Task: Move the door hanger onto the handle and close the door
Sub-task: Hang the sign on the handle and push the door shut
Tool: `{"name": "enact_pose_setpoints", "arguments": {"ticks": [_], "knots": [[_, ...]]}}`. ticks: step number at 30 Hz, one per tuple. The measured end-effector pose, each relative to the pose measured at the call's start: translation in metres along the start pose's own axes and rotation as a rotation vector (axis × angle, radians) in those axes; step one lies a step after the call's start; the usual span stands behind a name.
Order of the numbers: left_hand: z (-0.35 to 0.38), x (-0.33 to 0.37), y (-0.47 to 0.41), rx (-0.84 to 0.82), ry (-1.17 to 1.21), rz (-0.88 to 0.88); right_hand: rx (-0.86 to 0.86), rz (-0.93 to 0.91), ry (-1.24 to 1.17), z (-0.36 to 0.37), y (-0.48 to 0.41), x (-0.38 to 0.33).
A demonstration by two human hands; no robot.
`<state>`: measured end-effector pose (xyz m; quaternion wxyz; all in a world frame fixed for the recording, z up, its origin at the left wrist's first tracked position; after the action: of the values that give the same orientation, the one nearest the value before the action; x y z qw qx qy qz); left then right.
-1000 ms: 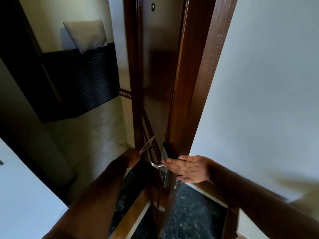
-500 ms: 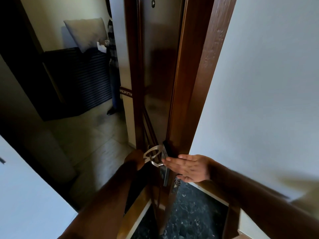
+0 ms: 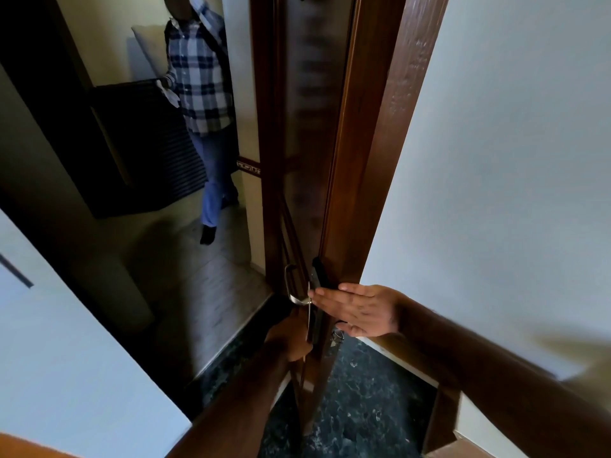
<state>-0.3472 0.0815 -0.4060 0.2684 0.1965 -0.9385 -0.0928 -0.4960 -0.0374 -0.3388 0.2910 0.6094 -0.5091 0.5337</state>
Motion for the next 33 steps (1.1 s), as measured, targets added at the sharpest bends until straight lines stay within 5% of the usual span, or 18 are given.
{"name": "enact_pose_setpoints", "arguments": {"ticks": [6, 12, 18, 21, 24, 29, 33], "knots": [[-0.035, -0.039, 0.010, -0.013, 0.137, -0.027, 0.045, 0.007, -0.091, -0.005, -0.014, -0.001], [-0.142, -0.029, 0.038, 0.479, 0.399, 0.087, 0.094, 0.005, -0.119, -0.021, -0.036, -0.003], [-0.247, 0.049, 0.104, 1.098, 0.459, 0.648, 0.144, -0.016, -0.117, -0.035, -0.067, -0.010], [-0.282, 0.087, 0.139, 1.298, 0.268, 0.912, 0.211, 0.013, -0.163, -0.044, -0.087, -0.013], [-0.296, 0.106, 0.157, 1.383, -0.096, 0.978, 0.173, -0.007, -0.173, -0.051, -0.112, -0.019], [-0.293, 0.102, 0.153, 1.264, -0.559, 0.907, 0.198, -0.057, -0.185, -0.064, -0.156, -0.028], [-0.299, 0.064, 0.141, 1.262, -0.812, 0.663, 0.218, -0.148, -0.167, -0.070, -0.182, -0.035]]}}
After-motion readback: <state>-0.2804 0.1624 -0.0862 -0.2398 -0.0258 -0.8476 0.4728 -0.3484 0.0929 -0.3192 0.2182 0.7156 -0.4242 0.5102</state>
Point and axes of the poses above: each hand's wrist, its own y-axis away from the middle knuckle, its own z-axis out of the palm, x = y × z, the point moved 3 cm from there along -y, towards the middle knuckle, and after that the axes turned 10 degrees about y, right-handed, at the moved point
